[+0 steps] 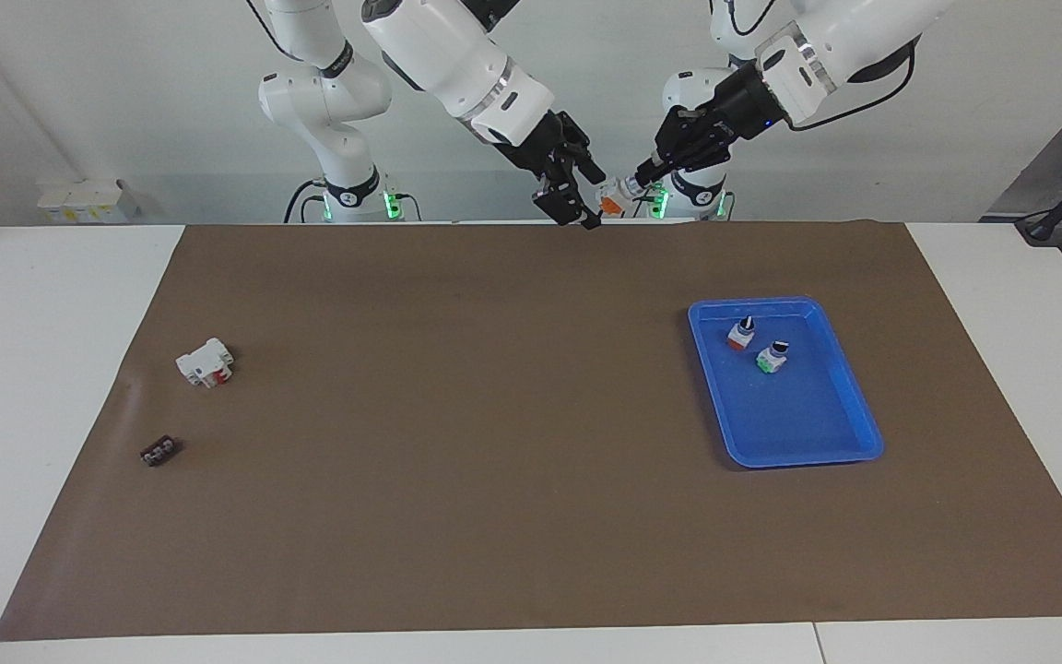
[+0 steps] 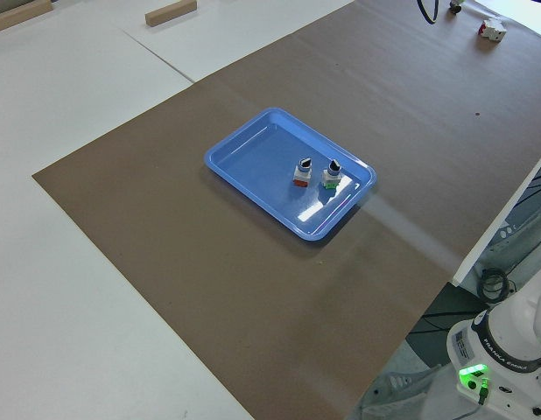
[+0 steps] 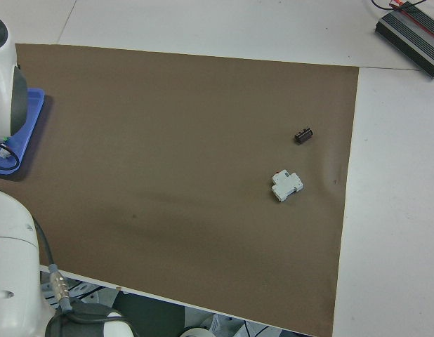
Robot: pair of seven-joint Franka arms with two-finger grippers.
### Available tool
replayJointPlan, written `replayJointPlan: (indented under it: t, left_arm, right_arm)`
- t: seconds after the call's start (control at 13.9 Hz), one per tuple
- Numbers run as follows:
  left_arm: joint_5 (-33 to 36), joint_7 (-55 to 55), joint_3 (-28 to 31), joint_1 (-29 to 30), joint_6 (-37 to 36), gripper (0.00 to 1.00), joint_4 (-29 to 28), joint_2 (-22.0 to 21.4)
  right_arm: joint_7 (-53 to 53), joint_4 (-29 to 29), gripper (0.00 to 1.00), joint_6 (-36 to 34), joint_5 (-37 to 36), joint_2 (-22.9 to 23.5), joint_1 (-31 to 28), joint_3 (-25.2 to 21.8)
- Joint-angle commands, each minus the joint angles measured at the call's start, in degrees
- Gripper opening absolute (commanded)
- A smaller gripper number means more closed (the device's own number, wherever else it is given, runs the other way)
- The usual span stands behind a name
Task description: Turn and place switch with both arms
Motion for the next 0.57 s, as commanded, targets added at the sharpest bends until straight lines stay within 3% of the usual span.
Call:
replayJointPlan:
  t: [0.0, 0.22, 0.5]
  left_arm:
    - [4.43, 1.36, -0.03, 0.45, -0.39, 0.0, -1.51, -1.41]
    - [6.29, 4.08, -0.03, 1.58, 1.54, 0.0, -3.88, -1.85]
    - [17.44, 7.07, -0.21, 1.15, 9.96, 0.0, -9.85, -2.11]
  right_arm:
    - [1.08, -1.12, 1.0, -2.06, -0.05, -0.73, -5.16, 0.11]
    - [1.08, -1.2, 1.0, -4.97, -1.36, -0.64, -13.85, 0.02]
    - [6.05, -1.29, 1.0, -2.09, -18.28, -0.2, -17.05, 0.02]
